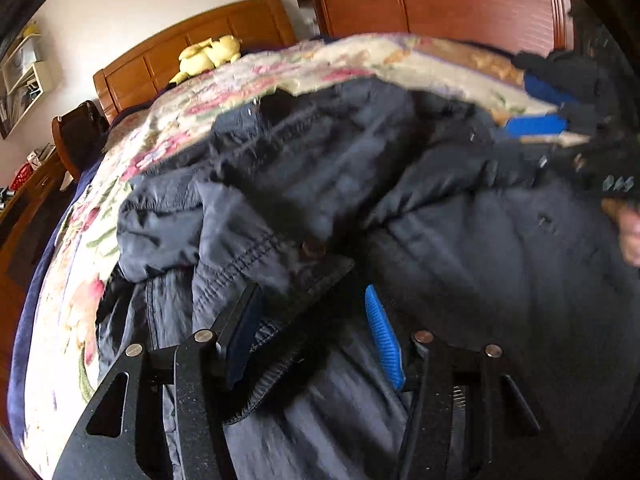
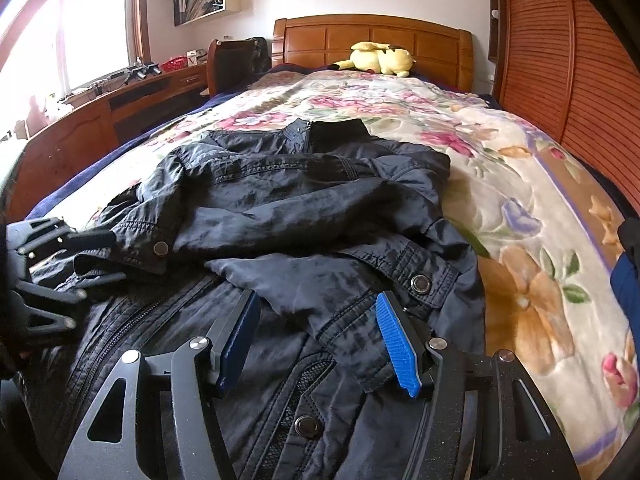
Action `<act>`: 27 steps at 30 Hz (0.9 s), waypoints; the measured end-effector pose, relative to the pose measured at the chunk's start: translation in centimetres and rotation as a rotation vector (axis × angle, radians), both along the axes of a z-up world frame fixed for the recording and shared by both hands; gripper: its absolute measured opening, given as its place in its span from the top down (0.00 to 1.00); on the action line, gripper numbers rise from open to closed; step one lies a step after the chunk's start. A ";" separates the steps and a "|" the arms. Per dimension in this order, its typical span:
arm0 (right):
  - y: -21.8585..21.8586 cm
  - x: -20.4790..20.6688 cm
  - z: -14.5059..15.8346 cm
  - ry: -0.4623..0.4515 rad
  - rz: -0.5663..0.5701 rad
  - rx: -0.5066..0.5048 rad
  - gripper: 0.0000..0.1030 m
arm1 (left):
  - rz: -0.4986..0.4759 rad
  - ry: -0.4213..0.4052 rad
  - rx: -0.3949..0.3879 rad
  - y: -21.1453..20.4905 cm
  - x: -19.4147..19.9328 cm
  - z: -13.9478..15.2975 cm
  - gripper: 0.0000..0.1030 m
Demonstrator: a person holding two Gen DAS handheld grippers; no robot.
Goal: Fold large clothes
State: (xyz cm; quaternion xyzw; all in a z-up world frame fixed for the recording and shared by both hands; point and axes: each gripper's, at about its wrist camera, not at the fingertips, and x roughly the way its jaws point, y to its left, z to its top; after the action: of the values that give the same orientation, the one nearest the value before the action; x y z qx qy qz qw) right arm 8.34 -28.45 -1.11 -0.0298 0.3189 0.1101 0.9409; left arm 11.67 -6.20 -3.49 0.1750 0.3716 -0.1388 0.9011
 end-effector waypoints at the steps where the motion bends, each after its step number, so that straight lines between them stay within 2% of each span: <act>1: 0.0 0.0 0.0 0.000 0.002 -0.001 0.40 | 0.003 0.009 0.007 0.0 0.1 -0.3 0.47; 8: -0.1 0.0 0.0 0.002 0.004 -0.001 0.40 | 0.004 0.042 0.037 -0.4 0.8 -1.1 0.47; 12: -0.1 0.0 -0.1 0.002 0.004 -0.001 0.40 | 0.017 0.038 0.079 -0.4 1.2 -1.5 0.47; 14: -0.1 0.0 -0.1 0.003 0.003 -0.002 0.40 | 0.039 0.020 0.152 -0.4 1.5 -1.8 0.58; 15: -0.1 0.0 -0.1 0.003 0.003 -0.004 0.40 | 0.037 0.016 0.156 -0.3 1.6 -1.7 0.67; 17: -0.2 -0.1 -0.2 0.004 0.004 -0.006 0.40 | 0.053 0.019 0.156 0.4 1.7 -1.6 0.95; 18: -0.2 -0.1 -0.2 0.005 0.004 -0.007 0.40 | 0.067 -0.008 0.155 0.9 1.6 -1.2 0.99; 23: -0.4 -0.1 -0.3 0.008 0.002 -0.007 0.40 | 0.126 -0.111 0.083 3.8 1.0 1.5 1.00; 27: -0.1 0.1 -0.4 0.011 0.006 -0.015 0.40 | 0.130 -0.125 0.055 5.3 0.5 2.5 1.00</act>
State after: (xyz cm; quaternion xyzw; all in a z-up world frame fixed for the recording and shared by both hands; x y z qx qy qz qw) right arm 8.45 -28.60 -1.47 -0.0369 0.3249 0.1107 0.9385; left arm 12.19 -0.93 -0.98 0.1835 0.3287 -0.0583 0.9246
